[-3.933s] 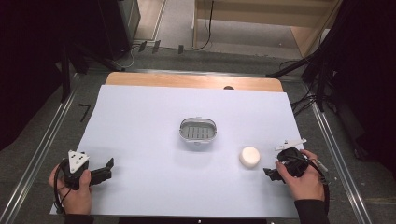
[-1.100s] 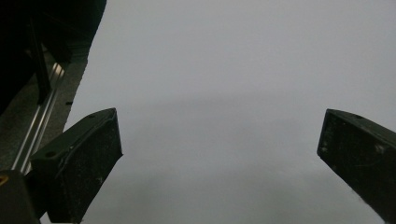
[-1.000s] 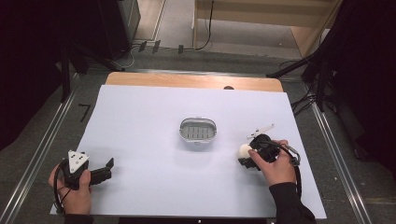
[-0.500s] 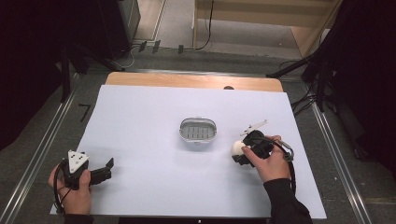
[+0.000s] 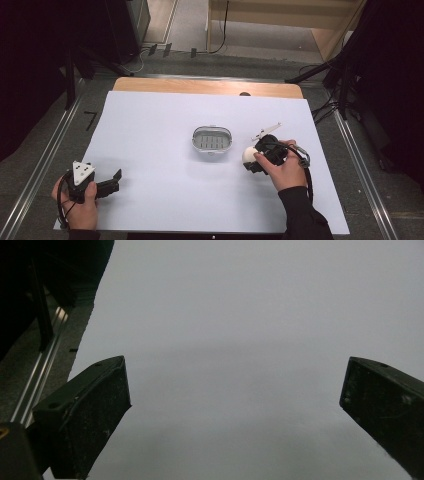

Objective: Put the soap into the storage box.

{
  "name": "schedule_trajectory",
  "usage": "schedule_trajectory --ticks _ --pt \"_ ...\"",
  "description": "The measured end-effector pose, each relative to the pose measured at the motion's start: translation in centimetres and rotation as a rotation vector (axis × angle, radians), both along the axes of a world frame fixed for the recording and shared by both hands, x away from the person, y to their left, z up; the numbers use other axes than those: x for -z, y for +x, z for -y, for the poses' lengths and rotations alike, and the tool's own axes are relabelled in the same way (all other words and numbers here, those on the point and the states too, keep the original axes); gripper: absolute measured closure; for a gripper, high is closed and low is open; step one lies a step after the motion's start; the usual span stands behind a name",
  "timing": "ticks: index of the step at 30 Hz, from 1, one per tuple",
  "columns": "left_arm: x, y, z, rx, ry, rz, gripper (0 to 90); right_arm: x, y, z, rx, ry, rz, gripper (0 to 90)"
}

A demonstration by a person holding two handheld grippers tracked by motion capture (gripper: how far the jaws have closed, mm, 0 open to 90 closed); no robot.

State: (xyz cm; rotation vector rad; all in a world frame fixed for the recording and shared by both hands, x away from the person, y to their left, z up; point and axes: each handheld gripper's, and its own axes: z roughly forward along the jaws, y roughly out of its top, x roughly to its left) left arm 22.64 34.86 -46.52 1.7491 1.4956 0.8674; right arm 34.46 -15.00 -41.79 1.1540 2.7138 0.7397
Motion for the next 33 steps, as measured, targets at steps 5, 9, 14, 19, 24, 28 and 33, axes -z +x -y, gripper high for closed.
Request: schedule_trajectory --ticks 5,9,14,19,24,28,33 --pt "0.0 0.0 0.0 0.0 0.001 -0.003 0.2 -0.5 0.2 -0.5 -0.013 0.005 0.002 24.4" --pt "0.0 0.0 0.0 0.001 0.0 -0.002 0.2 -0.9 0.3 -0.9 -0.018 0.01 0.003 24.4" --pt "0.0 0.0 0.0 0.001 0.0 -0.001 0.2 -1.4 0.5 -1.4 -0.03 0.015 0.002 24.3" --pt "0.0 0.0 0.0 0.001 -0.001 -0.001 0.2 -1.6 0.9 -2.2 -0.048 0.009 0.003 24.3" --pt "0.0 0.0 0.0 0.001 -0.001 -0.001 0.2 -1.7 1.1 -3.0 -0.061 0.008 0.007 24.3" --pt "0.0 0.0 0.0 0.001 -0.001 -0.002 0.2 -1.8 1.2 -3.4 -0.061 0.012 0.006 24.4" --pt "0.0 0.0 0.0 -0.001 -0.001 -0.001 0.2 -1.9 1.3 -4.1 -0.073 0.008 0.008 24.3"
